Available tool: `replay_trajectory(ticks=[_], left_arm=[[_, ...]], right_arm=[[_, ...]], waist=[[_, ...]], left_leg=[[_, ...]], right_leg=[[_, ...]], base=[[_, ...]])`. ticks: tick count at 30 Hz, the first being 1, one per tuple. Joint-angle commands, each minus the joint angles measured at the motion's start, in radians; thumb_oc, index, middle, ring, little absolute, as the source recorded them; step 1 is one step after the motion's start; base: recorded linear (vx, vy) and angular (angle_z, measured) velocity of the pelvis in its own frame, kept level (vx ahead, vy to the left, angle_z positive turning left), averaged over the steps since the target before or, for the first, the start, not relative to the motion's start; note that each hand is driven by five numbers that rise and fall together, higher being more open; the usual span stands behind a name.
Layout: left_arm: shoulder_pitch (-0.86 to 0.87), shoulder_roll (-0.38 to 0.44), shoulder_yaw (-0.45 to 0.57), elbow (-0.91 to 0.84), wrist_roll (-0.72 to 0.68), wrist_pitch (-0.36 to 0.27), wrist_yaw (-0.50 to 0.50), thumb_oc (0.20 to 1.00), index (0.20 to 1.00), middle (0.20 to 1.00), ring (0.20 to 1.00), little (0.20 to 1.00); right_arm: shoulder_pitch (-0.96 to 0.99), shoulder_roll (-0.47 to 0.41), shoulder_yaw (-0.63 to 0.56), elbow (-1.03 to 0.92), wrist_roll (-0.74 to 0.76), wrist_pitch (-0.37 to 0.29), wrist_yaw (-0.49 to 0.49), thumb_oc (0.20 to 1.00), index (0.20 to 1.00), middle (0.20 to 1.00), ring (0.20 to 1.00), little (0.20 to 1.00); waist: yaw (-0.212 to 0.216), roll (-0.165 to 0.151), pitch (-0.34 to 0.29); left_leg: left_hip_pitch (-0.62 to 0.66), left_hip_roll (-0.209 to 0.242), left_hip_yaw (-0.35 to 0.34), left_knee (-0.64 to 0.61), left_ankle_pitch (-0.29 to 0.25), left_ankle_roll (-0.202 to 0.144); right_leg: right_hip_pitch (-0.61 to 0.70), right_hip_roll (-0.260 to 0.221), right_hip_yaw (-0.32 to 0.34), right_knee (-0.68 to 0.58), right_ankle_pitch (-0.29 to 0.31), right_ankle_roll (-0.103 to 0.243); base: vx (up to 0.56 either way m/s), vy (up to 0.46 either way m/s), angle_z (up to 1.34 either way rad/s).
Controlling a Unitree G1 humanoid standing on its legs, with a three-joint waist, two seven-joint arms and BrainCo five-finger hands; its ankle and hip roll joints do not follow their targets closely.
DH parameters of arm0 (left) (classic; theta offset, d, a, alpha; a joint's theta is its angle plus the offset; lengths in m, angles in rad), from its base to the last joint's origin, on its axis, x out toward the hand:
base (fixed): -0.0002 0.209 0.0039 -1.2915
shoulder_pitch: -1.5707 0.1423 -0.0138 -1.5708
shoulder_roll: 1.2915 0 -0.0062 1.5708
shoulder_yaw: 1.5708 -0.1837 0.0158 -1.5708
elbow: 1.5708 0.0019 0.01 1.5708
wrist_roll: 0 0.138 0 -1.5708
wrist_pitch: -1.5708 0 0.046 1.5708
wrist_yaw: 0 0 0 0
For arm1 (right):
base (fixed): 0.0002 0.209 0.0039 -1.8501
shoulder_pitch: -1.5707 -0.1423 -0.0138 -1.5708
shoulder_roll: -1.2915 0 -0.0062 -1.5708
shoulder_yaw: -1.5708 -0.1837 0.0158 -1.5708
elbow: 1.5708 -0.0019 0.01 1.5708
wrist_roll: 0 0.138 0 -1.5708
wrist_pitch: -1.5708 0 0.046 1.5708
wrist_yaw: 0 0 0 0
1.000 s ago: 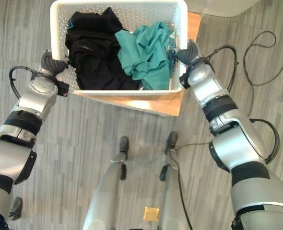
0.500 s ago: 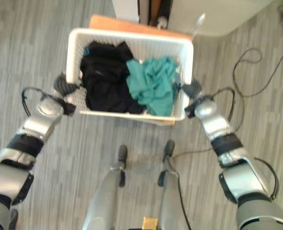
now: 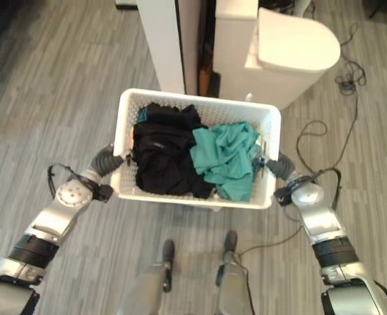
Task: Grab the laundry basket,head to the washer,open it,put in the laundry and shut it.
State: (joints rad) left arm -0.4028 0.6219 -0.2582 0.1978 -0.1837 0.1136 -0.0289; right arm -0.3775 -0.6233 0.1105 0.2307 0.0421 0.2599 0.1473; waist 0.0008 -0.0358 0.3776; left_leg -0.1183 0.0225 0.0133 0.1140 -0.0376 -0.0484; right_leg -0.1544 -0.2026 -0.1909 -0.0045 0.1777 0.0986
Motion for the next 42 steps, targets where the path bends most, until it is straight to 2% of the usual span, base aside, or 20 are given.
replay_trajectory(ticks=[1, 5, 12, 14, 15, 18, 19, 20, 22, 24, 25, 27, 29, 30, 32, 35, 36, 38, 40, 42], left_arm=[[0.011, -0.069, -0.059, 0.01, 0.034, -0.082, -0.072, 0.2, 0.2, 0.2, 0.2, 0.2], [-0.022, -0.131, -0.11, 0.041, 0.082, -0.071, -0.093, 0.2, 0.2, 0.2, 0.2, 0.2], [-0.068, -0.169, -0.145, 0.09, 0.092, -0.066, -0.093, 0.2, 0.2, 0.2, 0.2, 0.2], [-0.077, -0.178, -0.153, 0.107, 0.096, -0.064, -0.096, 0.2, 0.2, 0.2, 0.2, 0.2], [-0.09, -0.181, -0.157, 0.13, 0.099, -0.064, -0.097, 0.2, 0.2, 0.2, 0.2, 0.2], [-0.107, -0.186, -0.165, 0.15, 0.098, -0.066, -0.09, 0.2, 0.2, 0.2, 0.2, 0.2], [-0.149, -0.19, -0.186, 0.203, 0.11, -0.071, -0.071, 0.2, 0.2, 0.2, 0.2, 0.2], [-0.152, -0.19, -0.187, 0.206, 0.11, -0.072, -0.071, 0.2, 0.2, 0.2, 0.2, 0.2], [-0.171, -0.175, -0.19, 0.22, 0.1, -0.071, -0.059, 0.2, 0.2, 0.2, 0.2, 0.2], [-0.163, -0.169, -0.183, 0.216, 0.089, -0.07, -0.059, 0.2, 0.2, 0.2, 0.2, 0.2], [-0.148, -0.145, -0.162, 0.202, 0.066, -0.069, -0.055, 0.2, 0.2, 0.2, 0.2, 0.2], [-0.136, -0.126, -0.151, 0.195, 0.055, -0.068, -0.056, 0.2, 0.2, 0.2, 0.2, 0.2], [-0.111, -0.085, -0.12, 0.185, 0.029, -0.068, -0.048, 0.2, 0.2, 0.2, 0.2, 0.2], [-0.109, -0.082, -0.118, 0.183, 0.028, -0.068, -0.049, 0.2, 0.2, 0.2, 0.2, 0.2], [-0.087, -0.07, -0.092, 0.193, 0.019, -0.074, -0.04, 0.2, 0.2, 0.2, 0.2, 0.2], [-0.062, -0.074, -0.052, 0.197, 0.009, -0.09, -0.023, 0.2, 0.2, 0.2, 0.2, 0.2], [-0.06, -0.073, -0.048, 0.196, 0.008, -0.091, -0.022, 0.2, 0.2, 0.2, 0.2, 0.2], [-0.028, -0.079, -0.015, 0.188, -0.003, -0.096, -0.016, 0.2, 0.2, 0.2, 0.2, 0.2], [-0.02, -0.086, -0.01, 0.195, -0.003, -0.105, -0.011, 0.2, 0.2, 0.2, 0.2, 0.2], [-0.033, -0.099, -0.019, 0.198, -0.007, -0.115, -0.004, 0.2, 0.2, 0.2, 0.2, 0.2]], right_arm=[[0.075, -0.061, -0.067, -0.021, -0.007, -0.056, 0.016, 0.2, 0.2, 0.2, 0.2, 0.2], [0.133, -0.077, -0.107, -0.019, -0.017, -0.05, 0.023, 0.2, 0.2, 0.2, 0.2, 0.2], [0.193, -0.073, -0.154, -0.024, 0.015, -0.054, 0.011, 0.2, 0.2, 0.2, 0.2, 0.2], [0.217, -0.065, -0.17, -0.026, 0.022, -0.052, 0.008, 0.2, 0.2, 0.2, 0.2, 0.2], [0.237, -0.058, -0.186, -0.032, 0.023, -0.051, 0.004, 0.2, 0.2, 0.2, 0.2, 0.2], [0.24, -0.055, -0.19, -0.036, 0.024, -0.05, 0.001, 0.2, 0.2, 0.2, 0.2, 0.2], [0.242, -0.036, -0.183, -0.034, 0.029, -0.05, -0.018, 0.2, 0.2, 0.2, 0.2, 0.2], [0.241, -0.035, -0.184, -0.035, 0.029, -0.05, -0.018, 0.2, 0.2, 0.2, 0.2, 0.2], [0.258, -0.012, -0.179, -0.035, 0.037, -0.059, -0.027, 0.2, 0.2, 0.2, 0.2, 0.2], [0.257, -0.008, -0.176, -0.03, 0.037, -0.059, -0.027, 0.2, 0.2, 0.2, 0.2, 0.2], [0.236, -0.006, -0.162, -0.01, 0.036, -0.058, -0.025, 0.2, 0.2, 0.2, 0.2, 0.2], [0.215, -0.003, -0.147, 0.01, 0.036, -0.059, -0.025, 0.2, 0.2, 0.2, 0.2, 0.2], [0.154, 0.004, -0.102, 0.051, 0.027, -0.057, -0.024, 0.2, 0.2, 0.2, 0.2, 0.2], [0.15, 0.005, -0.098, 0.055, 0.027, -0.058, -0.025, 0.2, 0.2, 0.2, 0.2, 0.2], [0.133, -0.001, -0.085, 0.071, 0.034, -0.058, -0.024, 0.2, 0.2, 0.2, 0.2, 0.2], [0.105, -0.016, -0.075, 0.068, 0.045, -0.065, -0.021, 0.2, 0.2, 0.2, 0.2, 0.2], [0.102, -0.016, -0.071, 0.069, 0.046, -0.065, -0.021, 0.2, 0.2, 0.2, 0.2, 0.2], [0.114, -0.031, -0.074, 0.054, 0.056, -0.068, -0.021, 0.2, 0.2, 0.2, 0.2, 0.2], [0.124, -0.05, -0.079, 0.048, 0.063, -0.078, -0.022, 0.2, 0.2, 0.2, 0.2, 0.2], [0.129, -0.075, -0.085, 0.044, 0.087, -0.087, -0.025, 0.2, 0.2, 0.2, 0.2, 0.2]], waist=[[-0.001, 0.019, -0.264], [-0.013, 0.017, -0.313], [-0.033, 0.017, -0.321], [-0.046, 0.018, -0.314], [-0.062, 0.017, -0.306], [-0.065, 0.017, -0.298], [-0.079, 0.024, -0.253], [-0.076, 0.022, -0.253], [-0.067, 0.038, -0.236], [-0.06, 0.042, -0.242], [-0.039, 0.044, -0.258], [-0.025, 0.04, -0.269], [0.019, 0.021, -0.303], [0.022, 0.021, -0.303], [0.038, -0.007, -0.324], [0.053, -0.018, -0.32], [0.054, -0.016, -0.319], [0.052, -0.027, -0.31], [0.052, -0.031, -0.302], [0.063, -0.035, -0.273]], left_leg=[[0.087, -0.007, 0.027, -0.071, -0.05, 0.028], [0.159, -0.013, 0.035, -0.11, -0.062, 0.032], [0.196, -0.031, 0.059, -0.083, -0.108, 0.052], [0.208, -0.04, 0.075, -0.08, -0.117, 0.064], [0.21, -0.057, 0.096, -0.087, -0.119, 0.077], [0.202, -0.067, 0.115, -0.087, -0.119, 0.084], [0.175, -0.065, 0.172, -0.058, -0.119, 0.101], [0.17, -0.066, 0.175, -0.056, -0.116, 0.101], [0.145, -0.042, 0.239, -0.033, -0.1, 0.113], [0.147, -0.037, 0.247, -0.036, -0.111, 0.113], [0.135, -0.024, 0.305, -0.043, -0.098, 0.116], [0.131, -0.017, 0.338, -0.051, -0.092, 0.115], [0.099, 0.014, 0.439, -0.051, -0.077, 0.107], [0.101, 0.016, 0.444, -0.051, -0.077, 0.106], [0.062, 0.054, 0.499, -0.047, -0.042, 0.079], [0.038, 0.124, 0.523, -0.033, 0.008, 0.029], [0.04, 0.13, 0.526, -0.033, 0.011, 0.025], [0.034, 0.188, 0.511, -0.064, 0.088, -0.022], [0.026, 0.196, 0.445, -0.09, 0.13, -0.05], [-0.009, 0.167, 0.286, -0.087, 0.144, -0.053]], right_leg=[[0.077, -0.025, -0.016, 0.115, -0.175, 0.059], [0.135, -0.02, -0.012, 0.086, -0.183, 0.066], [0.161, -0.027, 0.026, 0.073, -0.173, 0.079], [0.151, -0.034, 0.054, 0.076, -0.155, 0.092], [0.125, -0.047, 0.084, 0.078, -0.116, 0.11], [0.097, -0.055, 0.107, 0.079, -0.093, 0.12], [0.015, -0.067, 0.094, 0.153, -0.063, 0.132], [0.009, -0.068, 0.098, 0.155, -0.061, 0.131], [0.018, -0.094, -0.037, 0.308, -0.154, 0.087], [0.034, -0.101, -0.06, 0.356, -0.194, 0.087], [0.069, -0.127, -0.126, 0.416, -0.232, 0.078], [0.083, -0.141, -0.145, 0.432, -0.238, 0.076], [0.176, -0.178, -0.212, 0.378, -0.224, 0.085], [0.177, -0.175, -0.208, 0.37, -0.219, 0.086], [0.236, -0.145, -0.178, 0.265, -0.208, 0.107], [0.249, -0.09, -0.163, 0.147, -0.271, 0.093], [0.252, -0.084, -0.161, 0.14, -0.269, 0.089], [0.242, -0.021, -0.139, 0.09, -0.31, 0.067], [0.239, 0.016, -0.117, 0.064, -0.313, 0.055], [0.223, 0.041, -0.102, 0.055, -0.298, 0.029]], base=[[0.05, -0.014, -0.1], [0.1, 0.005, -0.07], [0.01, 0.063, -0.16], [-0.11, 0.113, -0.29], [-0.13, 0.116, -0.38], [-0.23, 0.087, -0.43], [-0.34, 0.059, -0.38], [-0.45, 0.079, -0.64], [-0.28, 0.037, -0.97], [-0.17, 0.012, -0.84], [-0.16, -0.01, -0.74], [-0.18, -0.064, -1.05], [-0.26, -0.198, -1.42], [-0.27, -0.309, -1.42], [-0.23, -0.352, -1.32], [-0.17, -0.323, -0.83], [-0.15, -0.376, -1.03], [-0.15, -0.415, -1.17], [-0.12, -0.288, -0.94], [-0.17, -0.172, -0.55]])
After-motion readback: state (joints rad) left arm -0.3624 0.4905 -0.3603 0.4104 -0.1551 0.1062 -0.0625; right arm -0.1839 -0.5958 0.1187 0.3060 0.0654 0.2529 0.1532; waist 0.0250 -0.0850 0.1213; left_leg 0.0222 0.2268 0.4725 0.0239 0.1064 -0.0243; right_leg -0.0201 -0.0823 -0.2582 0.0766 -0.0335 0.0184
